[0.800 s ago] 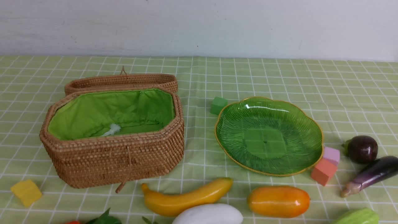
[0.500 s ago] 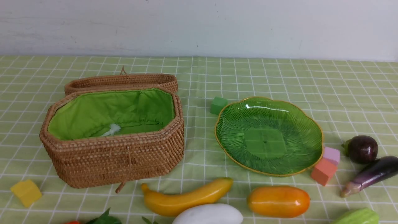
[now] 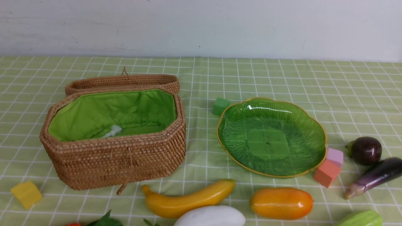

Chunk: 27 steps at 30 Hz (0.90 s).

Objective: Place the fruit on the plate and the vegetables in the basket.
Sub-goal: Take a chayote with your right arm and place it on the basket on the left.

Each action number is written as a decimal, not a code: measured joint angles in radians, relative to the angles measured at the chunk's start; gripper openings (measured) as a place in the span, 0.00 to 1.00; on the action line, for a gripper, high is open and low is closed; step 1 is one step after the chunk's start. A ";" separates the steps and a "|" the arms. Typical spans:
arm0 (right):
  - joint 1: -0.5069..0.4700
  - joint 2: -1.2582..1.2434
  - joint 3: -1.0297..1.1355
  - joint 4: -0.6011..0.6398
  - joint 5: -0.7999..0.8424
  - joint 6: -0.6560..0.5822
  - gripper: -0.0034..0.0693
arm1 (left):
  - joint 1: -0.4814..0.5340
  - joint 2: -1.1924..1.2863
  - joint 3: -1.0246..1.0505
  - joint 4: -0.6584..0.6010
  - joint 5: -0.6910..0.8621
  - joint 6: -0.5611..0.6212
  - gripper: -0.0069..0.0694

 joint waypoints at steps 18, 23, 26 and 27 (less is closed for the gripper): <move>0.000 0.000 0.000 0.000 0.000 0.000 0.38 | 0.000 0.000 0.000 0.000 0.000 0.000 0.40; 0.000 0.000 0.000 0.000 -0.001 0.000 0.38 | 0.000 0.000 0.000 0.000 0.000 0.000 0.40; 0.000 0.000 0.004 0.000 -0.029 0.000 0.38 | 0.000 0.000 0.000 0.000 0.000 0.000 0.40; 0.000 0.000 0.007 0.001 -0.046 0.000 0.38 | 0.000 0.000 0.000 0.000 0.000 0.000 0.40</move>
